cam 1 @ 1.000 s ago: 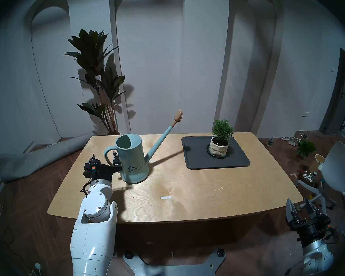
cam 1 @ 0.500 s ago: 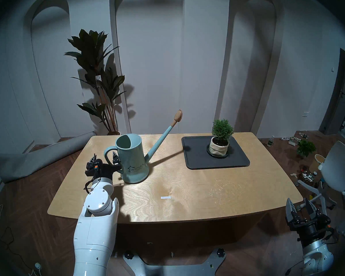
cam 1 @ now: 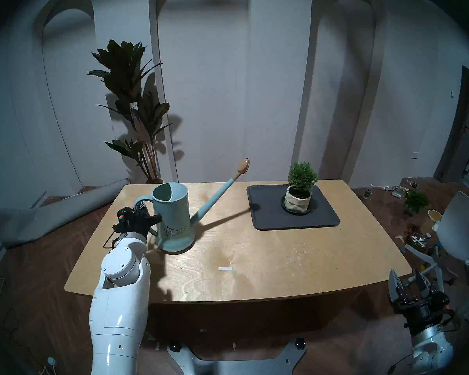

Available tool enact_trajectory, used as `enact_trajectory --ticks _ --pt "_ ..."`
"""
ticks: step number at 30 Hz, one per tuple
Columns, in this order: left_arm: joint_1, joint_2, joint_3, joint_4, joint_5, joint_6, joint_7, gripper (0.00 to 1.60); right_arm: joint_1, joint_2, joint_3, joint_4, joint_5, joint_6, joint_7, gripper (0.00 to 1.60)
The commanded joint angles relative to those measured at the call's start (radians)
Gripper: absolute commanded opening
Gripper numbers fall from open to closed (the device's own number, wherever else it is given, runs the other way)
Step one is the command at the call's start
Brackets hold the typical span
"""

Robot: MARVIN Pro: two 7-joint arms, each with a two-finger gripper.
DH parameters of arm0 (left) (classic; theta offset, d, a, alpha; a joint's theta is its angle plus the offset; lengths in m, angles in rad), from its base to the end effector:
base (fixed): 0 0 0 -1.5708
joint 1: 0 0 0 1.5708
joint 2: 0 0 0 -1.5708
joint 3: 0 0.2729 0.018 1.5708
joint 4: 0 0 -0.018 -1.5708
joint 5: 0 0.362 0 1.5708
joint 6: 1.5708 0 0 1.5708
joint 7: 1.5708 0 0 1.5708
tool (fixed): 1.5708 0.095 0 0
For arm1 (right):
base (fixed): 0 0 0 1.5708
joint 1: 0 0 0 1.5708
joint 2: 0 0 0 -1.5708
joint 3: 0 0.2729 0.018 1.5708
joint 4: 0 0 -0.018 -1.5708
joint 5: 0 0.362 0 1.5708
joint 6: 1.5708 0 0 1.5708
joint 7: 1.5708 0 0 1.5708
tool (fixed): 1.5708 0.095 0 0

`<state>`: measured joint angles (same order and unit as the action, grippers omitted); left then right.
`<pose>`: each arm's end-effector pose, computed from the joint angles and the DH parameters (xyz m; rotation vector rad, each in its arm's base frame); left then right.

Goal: Pick up the watering can and pour water into the potted plant, then put the can down

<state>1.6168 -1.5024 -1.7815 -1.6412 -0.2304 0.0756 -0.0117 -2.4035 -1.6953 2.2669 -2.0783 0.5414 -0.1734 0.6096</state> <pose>0.4530 0.1147 -0.2793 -2.2130 -0.3753 -2.1706 0.1688 -0.2135 -0.2864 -2.1777 0.2293 -2.2356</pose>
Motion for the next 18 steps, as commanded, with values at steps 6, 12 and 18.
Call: enact_trajectory --ticks 6,12,18 --pt "0.003 0.008 -0.046 -0.081 -0.113 0.054 -0.097 0.00 0.000 0.000 0.001 -0.021 0.000 -0.001 0.003 1.60" --pt "-0.031 -0.027 -0.043 -0.083 -0.150 0.030 -0.101 0.00 0.002 -0.001 0.002 -0.019 -0.001 -0.001 0.004 1.60" --pt "-0.093 -0.052 -0.037 -0.074 -0.174 0.024 -0.092 0.00 0.004 -0.001 0.002 -0.018 -0.001 -0.001 0.005 1.60"
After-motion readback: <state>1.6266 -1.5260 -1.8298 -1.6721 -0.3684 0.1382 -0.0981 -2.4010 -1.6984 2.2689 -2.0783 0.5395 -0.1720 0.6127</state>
